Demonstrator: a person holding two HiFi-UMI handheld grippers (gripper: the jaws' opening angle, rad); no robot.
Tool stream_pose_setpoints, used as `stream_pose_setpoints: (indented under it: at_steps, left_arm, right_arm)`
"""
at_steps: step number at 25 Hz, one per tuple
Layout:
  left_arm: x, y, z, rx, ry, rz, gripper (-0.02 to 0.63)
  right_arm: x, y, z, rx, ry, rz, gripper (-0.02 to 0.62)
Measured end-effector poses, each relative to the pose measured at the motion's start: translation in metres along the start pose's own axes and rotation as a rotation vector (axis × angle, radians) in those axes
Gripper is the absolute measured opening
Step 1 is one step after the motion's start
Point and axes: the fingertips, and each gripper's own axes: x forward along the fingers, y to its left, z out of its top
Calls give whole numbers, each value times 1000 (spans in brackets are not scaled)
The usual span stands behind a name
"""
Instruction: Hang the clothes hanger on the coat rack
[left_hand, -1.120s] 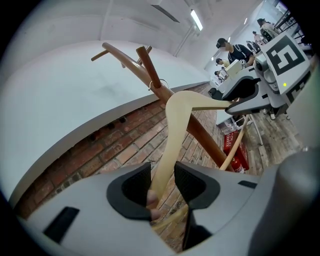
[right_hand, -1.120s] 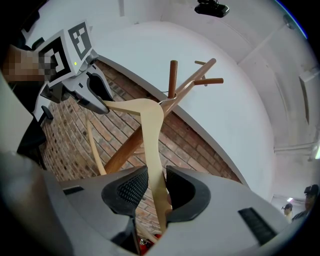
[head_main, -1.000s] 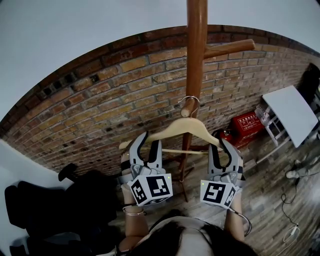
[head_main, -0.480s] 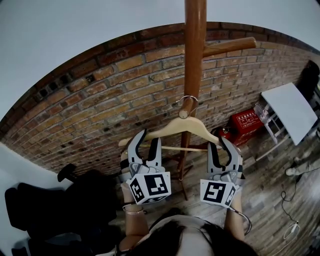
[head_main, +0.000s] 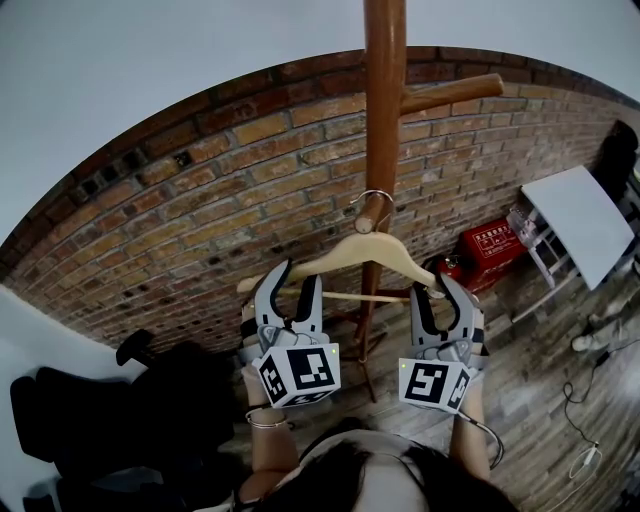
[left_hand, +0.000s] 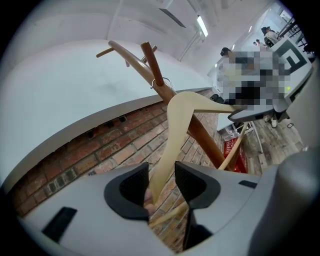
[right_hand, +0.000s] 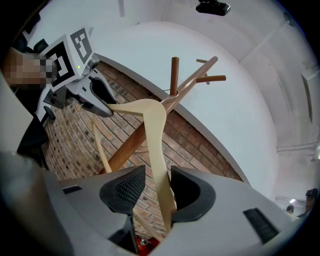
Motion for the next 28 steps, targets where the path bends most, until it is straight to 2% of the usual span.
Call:
stream_pose_setpoints:
  at_steps: [16, 28]
  left_arm:
    - [-27, 2, 4, -16, -4, 6, 156]
    - [-67, -13, 1, -70, -5, 9, 155]
  right_arm:
    - [-22, 1, 7, -10, 8, -8, 156]
    - [-55, 18, 5, 51, -12, 35, 156]
